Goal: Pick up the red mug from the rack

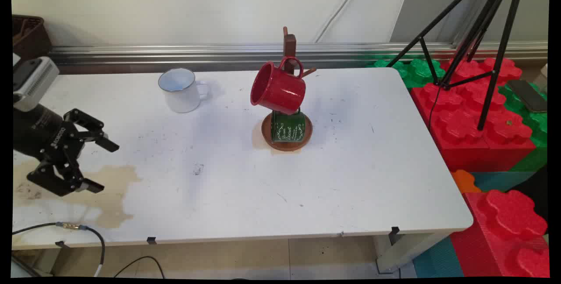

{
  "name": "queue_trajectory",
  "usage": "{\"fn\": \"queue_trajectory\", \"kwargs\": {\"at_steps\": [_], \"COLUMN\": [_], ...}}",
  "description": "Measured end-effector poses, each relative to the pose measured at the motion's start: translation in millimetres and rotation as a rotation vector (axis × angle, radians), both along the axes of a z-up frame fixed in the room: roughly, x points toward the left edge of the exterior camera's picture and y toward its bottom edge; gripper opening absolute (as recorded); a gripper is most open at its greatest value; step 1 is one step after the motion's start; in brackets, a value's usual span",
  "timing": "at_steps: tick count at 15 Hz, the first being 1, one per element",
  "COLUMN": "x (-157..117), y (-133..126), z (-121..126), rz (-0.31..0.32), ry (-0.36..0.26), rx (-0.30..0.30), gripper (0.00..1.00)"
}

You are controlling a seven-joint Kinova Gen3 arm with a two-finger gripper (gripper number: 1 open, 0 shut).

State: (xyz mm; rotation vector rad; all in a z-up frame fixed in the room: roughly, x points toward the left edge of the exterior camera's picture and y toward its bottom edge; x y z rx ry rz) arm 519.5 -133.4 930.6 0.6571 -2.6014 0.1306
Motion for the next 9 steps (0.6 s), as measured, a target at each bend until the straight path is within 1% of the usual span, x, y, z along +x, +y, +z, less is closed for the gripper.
{"fn": "queue_trajectory", "kwargs": {"at_steps": [4,9], "x": [-9.7,-34.5], "y": [-7.1,-22.3], "z": [8.8,28.5], "rz": [0.006,0.015], "ry": [0.021,0.061], "rx": [-0.014,-0.042], "gripper": [1.00,1.00]}}
